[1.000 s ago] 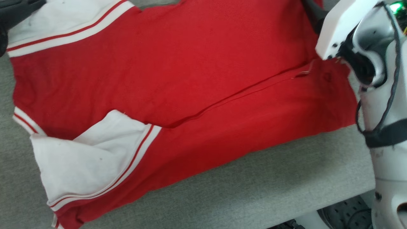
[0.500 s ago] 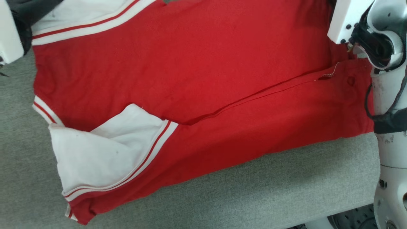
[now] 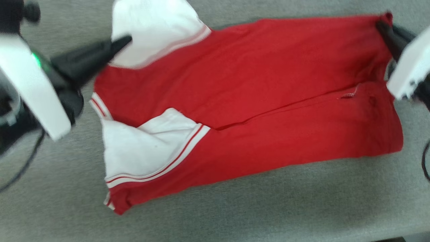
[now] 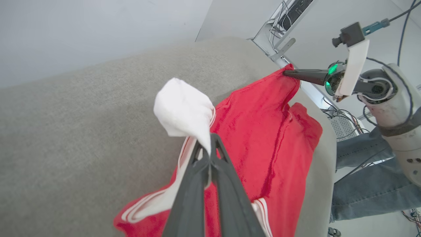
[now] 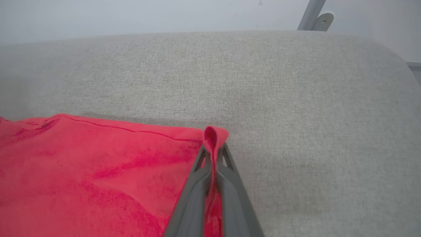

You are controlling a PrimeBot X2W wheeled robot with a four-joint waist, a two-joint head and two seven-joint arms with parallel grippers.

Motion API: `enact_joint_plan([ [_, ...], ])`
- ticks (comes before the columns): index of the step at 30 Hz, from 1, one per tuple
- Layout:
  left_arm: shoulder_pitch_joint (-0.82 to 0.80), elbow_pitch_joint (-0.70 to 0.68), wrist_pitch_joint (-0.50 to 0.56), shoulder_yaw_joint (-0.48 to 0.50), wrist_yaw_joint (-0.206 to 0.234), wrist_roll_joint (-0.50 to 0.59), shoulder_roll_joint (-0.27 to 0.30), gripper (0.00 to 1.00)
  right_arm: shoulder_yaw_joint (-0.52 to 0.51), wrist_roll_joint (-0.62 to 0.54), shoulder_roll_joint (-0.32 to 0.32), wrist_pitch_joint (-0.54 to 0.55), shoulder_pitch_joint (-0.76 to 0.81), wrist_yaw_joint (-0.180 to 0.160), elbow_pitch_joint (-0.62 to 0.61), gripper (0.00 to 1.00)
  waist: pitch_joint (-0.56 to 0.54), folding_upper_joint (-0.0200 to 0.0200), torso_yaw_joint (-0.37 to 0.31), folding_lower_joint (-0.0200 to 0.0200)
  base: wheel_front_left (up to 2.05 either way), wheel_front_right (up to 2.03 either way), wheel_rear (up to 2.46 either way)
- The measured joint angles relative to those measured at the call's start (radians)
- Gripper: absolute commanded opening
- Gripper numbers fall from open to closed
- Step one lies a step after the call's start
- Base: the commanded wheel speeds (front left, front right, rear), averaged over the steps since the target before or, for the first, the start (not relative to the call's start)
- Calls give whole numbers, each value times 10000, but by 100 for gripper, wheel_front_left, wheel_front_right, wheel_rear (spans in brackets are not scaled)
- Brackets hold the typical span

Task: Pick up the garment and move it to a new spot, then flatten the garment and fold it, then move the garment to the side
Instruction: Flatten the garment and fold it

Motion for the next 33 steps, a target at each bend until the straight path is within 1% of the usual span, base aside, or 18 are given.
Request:
enact_joint_plan([
  [6,1639,-1361,-1965,-522,0,219,880,0,-433,433,-236,219,2441,0,-1856,0,-569,0,536,0,0,0,0],
  [8,2271,-1678,-2623,-765,0,301,1091,0,-715,612,-209,219,3239,-2,-2368,0,-711,0,681,0,0,0,0],
  [9,2896,-1906,-3227,-963,0,337,1281,0,-1026,665,-171,196,4010,-2,-2792,0,-811,0,791,0,0,0,0],
  [11,3523,-1950,-3649,-1041,0,330,1446,0,-1344,740,-67,134,4729,-2,-3106,0,-864,0,862,0,0,0,0],
  [13,4131,-2029,-3825,-1085,0,301,1450,0,-1597,807,58,36,5304,0,-3356,0,-856,0,894,0,0,0,0],
  [16,4909,-1939,-3893,-963,0,318,1308,0,-1929,830,222,-153,5796,-2,-3478,0,-800,0,914,0,0,0,0],
  [17,4909,-1939,-3893,-963,0,318,1308,0,-1929,830,222,-153,5796,-2,-3478,0,-800,0,914,0,0,0,0],
  [19,5310,-1676,-3896,-531,0,303,991,0,-2063,825,313,-301,5907,0,-3425,0,-754,0,952,0,0,0,0],
  [21,5698,-1390,-3896,-349,0,408,656,0,-2080,757,428,-462,5908,-2,-3229,0,-699,0,969,0,0,0,0],
  [25,6021,-660,-3896,-345,0,780,-4,0,-1904,612,587,-836,5621,-2,-2502,0,-580,0,947,0,0,0,0],
  [29,5982,42,-3896,-518,0,1014,-454,0,-1657,543,640,-1221,5278,0,-1871,0,-520,0,891,0,0,0,0],
  [30,5944,151,-3898,-562,0,1041,-533,0,-1595,543,639,-1277,5212,0,-1753,5,-517,0,875,0,0,0,0],
  [31,5910,251,-3900,-577,0,1058,-579,0,-1561,543,629,-1354,5164,0,-1672,33,-520,0,864,0,0,0,0],
  [32,5894,332,-3900,-566,0,1057,-635,17,-1538,541,612,-1434,5151,0,-1603,65,-529,0,859,0,0,0,0],
  [33,5892,422,-3904,-502,0,1062,-706,31,-1523,543,600,-1469,5152,0,-1572,100,-542,0,862,0,0,0,0],
])
